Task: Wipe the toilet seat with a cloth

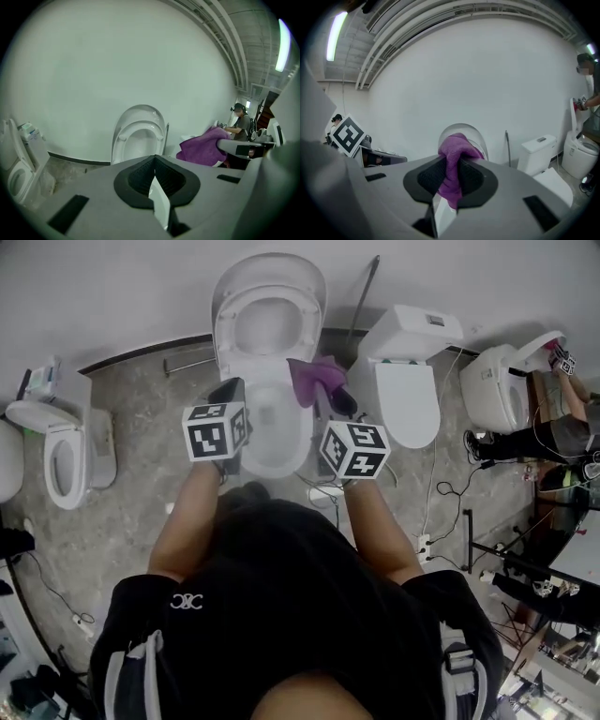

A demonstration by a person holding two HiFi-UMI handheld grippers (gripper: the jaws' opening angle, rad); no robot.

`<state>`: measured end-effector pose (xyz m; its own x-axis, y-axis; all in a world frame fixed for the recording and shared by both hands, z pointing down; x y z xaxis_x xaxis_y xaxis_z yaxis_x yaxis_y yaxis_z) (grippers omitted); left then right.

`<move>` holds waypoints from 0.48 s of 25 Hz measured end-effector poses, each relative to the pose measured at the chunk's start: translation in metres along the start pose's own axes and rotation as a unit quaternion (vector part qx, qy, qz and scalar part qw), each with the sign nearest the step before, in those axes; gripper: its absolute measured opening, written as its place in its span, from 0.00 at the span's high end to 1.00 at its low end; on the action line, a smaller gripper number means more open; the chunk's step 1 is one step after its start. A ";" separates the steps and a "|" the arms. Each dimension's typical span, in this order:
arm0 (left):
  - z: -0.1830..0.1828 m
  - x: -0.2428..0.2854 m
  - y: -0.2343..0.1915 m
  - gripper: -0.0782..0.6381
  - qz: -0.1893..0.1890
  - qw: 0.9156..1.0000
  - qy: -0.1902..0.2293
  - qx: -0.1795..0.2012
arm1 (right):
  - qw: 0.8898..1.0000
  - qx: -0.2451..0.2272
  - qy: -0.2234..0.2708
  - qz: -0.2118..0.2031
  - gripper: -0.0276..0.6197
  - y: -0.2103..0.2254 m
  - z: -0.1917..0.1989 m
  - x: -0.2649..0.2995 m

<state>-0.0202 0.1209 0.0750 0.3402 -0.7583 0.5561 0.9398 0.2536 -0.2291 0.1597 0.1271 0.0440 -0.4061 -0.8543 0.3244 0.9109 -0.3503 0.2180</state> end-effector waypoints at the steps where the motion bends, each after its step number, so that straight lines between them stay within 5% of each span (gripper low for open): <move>1: -0.003 0.008 -0.007 0.88 0.003 1.000 -0.003 -0.002 | 1.000 -0.001 -0.005 0.004 0.85 0.001 0.000 0.010; 12: 0.001 0.076 -0.048 0.88 0.028 0.998 -0.053 -0.027 | 0.997 0.002 -0.056 0.048 0.85 0.025 0.014 0.073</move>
<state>-0.0398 0.0519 0.1290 0.3961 -0.6759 0.6215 0.9172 0.2590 -0.3029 0.1516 0.0611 0.0865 -0.3222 -0.8356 0.4449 0.9460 -0.2665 0.1844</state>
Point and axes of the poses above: the fingertips, and each gripper's own axes: x forward along the fingers, y to its right, z out of its underside, the point moved 2 cm from there along -x, backward along the fingers
